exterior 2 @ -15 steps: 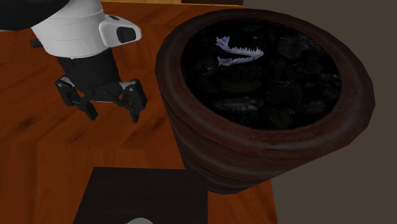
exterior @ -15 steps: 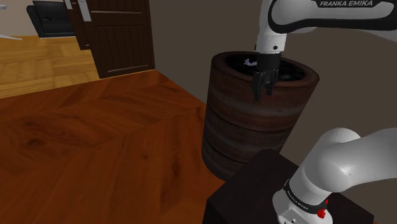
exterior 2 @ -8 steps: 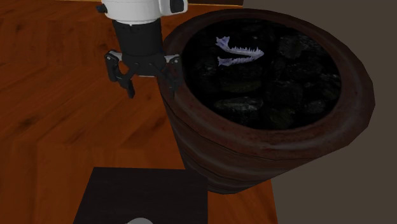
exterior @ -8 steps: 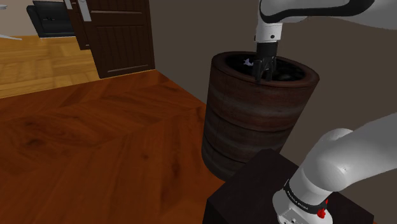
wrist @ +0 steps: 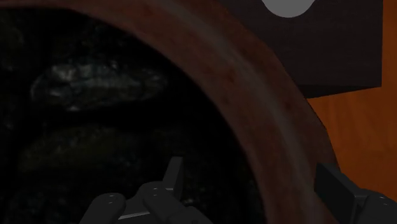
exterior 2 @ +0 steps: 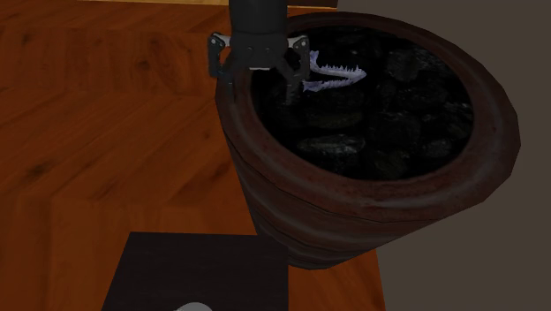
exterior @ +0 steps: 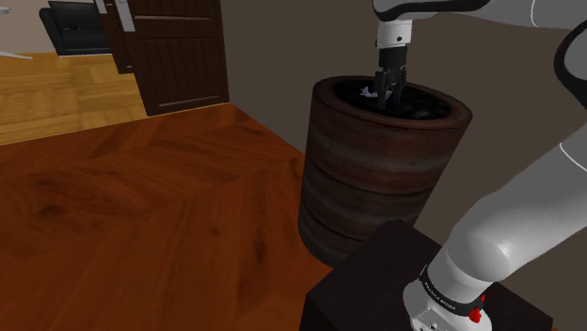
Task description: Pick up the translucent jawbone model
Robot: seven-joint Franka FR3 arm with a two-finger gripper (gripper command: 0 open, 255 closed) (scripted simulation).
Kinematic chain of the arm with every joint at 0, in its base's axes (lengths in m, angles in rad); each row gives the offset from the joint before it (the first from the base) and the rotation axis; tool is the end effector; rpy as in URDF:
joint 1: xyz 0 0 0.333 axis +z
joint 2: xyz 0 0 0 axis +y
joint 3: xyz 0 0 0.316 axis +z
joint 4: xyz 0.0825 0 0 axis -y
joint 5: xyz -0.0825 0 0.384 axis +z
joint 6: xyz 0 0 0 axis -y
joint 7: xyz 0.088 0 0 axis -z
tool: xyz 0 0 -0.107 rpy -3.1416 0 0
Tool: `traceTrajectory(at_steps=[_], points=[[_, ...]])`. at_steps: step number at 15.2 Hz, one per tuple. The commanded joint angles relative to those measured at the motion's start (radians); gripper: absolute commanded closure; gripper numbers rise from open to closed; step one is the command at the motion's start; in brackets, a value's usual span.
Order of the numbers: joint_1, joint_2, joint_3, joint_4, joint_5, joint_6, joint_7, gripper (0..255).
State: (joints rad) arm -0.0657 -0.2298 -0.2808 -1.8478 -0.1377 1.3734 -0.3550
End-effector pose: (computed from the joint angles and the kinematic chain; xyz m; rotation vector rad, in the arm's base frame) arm 0.4204 -0.1838 0.5942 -3.0989 -0.0213 0.4104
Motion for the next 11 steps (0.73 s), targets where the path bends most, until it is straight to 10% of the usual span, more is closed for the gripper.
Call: traceTrajectory(at_steps=[1,8,11], points=[[-0.012,0.082,-0.027,0.099,-0.003,-0.017,-0.049,0],[-0.071,0.359,-0.093,0.459,0.026,-0.105,-0.195,0],[-0.069,0.343,-0.09,0.398,0.022,-0.06,-0.185,0]])
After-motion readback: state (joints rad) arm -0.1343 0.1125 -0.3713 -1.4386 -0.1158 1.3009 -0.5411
